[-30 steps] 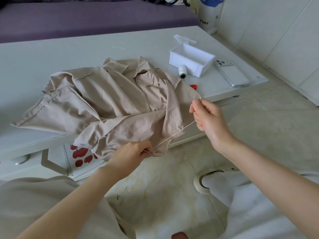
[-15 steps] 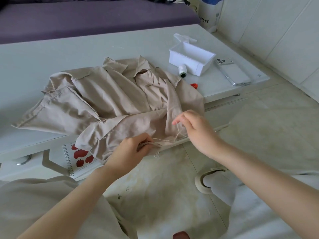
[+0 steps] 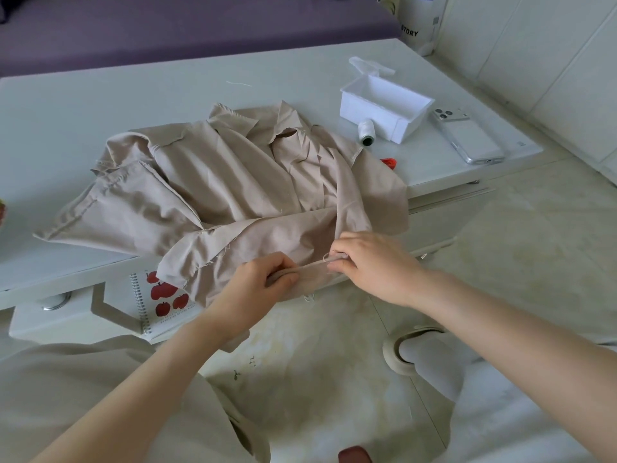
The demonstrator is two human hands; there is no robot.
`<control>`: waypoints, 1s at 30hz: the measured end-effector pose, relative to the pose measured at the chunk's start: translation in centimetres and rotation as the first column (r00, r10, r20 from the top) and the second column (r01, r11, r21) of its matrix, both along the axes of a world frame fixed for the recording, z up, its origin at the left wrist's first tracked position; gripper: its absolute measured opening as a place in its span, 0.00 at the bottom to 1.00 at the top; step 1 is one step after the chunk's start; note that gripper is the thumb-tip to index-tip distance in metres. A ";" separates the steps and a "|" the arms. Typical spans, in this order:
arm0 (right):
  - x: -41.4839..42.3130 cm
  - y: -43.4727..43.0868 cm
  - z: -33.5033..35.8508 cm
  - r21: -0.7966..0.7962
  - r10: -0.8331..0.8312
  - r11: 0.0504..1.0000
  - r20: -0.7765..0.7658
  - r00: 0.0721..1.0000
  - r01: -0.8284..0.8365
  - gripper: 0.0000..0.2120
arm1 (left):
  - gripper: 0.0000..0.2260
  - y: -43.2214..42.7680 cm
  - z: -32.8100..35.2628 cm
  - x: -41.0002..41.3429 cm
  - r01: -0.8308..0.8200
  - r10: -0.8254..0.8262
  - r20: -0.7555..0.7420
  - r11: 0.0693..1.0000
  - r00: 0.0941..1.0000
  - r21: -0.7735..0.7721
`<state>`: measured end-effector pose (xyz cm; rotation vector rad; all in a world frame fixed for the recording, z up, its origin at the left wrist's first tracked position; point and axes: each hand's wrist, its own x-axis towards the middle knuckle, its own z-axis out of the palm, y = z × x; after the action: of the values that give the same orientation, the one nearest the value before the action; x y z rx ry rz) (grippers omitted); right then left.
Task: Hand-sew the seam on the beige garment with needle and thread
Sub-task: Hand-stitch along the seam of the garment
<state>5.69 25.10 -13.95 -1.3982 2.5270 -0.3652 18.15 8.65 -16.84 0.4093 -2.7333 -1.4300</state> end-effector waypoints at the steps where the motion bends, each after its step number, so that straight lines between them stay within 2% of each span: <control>1: -0.1 0.2 -0.1 0.033 -0.016 0.999 0.013 1.000 0.016 0.14 | 0.06 -0.1 -0.2 0.0 -0.004 0.005 0.022 1.000 1.000 -0.026; 4: -0.9 0.8 -0.4 0.132 -0.095 0.987 0.041 0.995 0.088 0.16 | 0.07 -0.4 -0.4 0.0 -0.040 0.042 0.056 0.998 0.998 -0.042; 7: -1.2 1.1 -0.7 0.168 -0.137 0.977 0.019 0.990 0.132 0.09 | 0.06 -0.3 -0.2 0.0 -0.041 0.041 0.050 0.999 0.998 -0.007; 10: -0.8 0.9 -0.6 0.047 -0.091 0.995 0.070 0.993 0.087 0.02 | 0.10 -0.1 0.1 0.2 -0.033 0.032 0.045 0.999 0.998 0.007; 13: 0.2 -0.1 0.0 -0.119 0.031 0.993 0.161 0.986 -0.012 0.11 | 0.13 -0.1 0.3 0.3 -0.038 0.037 0.037 0.999 0.999 0.030; 16: 1.3 -1.5 -0.2 -0.098 0.097 0.991 0.113 0.989 -0.086 0.17 | 0.10 0.2 0.7 0.4 -0.033 0.032 0.010 0.998 0.999 0.045; 19: 1.7 -2.7 -0.5 -0.111 0.101 0.990 0.086 0.991 -0.091 0.11 | 0.08 0.1 1.0 0.7 -0.037 0.037 -0.001 0.998 0.999 0.052; 22: 1.6 -3.0 -0.6 -0.116 0.082 0.991 0.108 0.991 -0.069 0.08 | 0.12 -0.5 0.8 0.9 -0.046 0.046 0.017 0.999 0.999 -0.003; 26: 1.4 -2.8 -0.4 -0.091 0.047 0.995 0.131 0.990 -0.035 0.07 | 0.17 -1.2 0.4 1.7 -0.083 0.089 0.084 0.994 0.992 -0.074; 30: 0.5 -2.1 -0.2 -0.058 -0.010 0.998 0.185 0.983 0.021 0.08 | 0.18 -1.9 1.1 2.1 -0.141 0.144 0.039 0.987 0.989 -0.074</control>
<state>6.22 22.96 -14.20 -1.3010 2.3961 -0.5511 20.29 6.78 -15.72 0.6258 -2.7154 -1.3015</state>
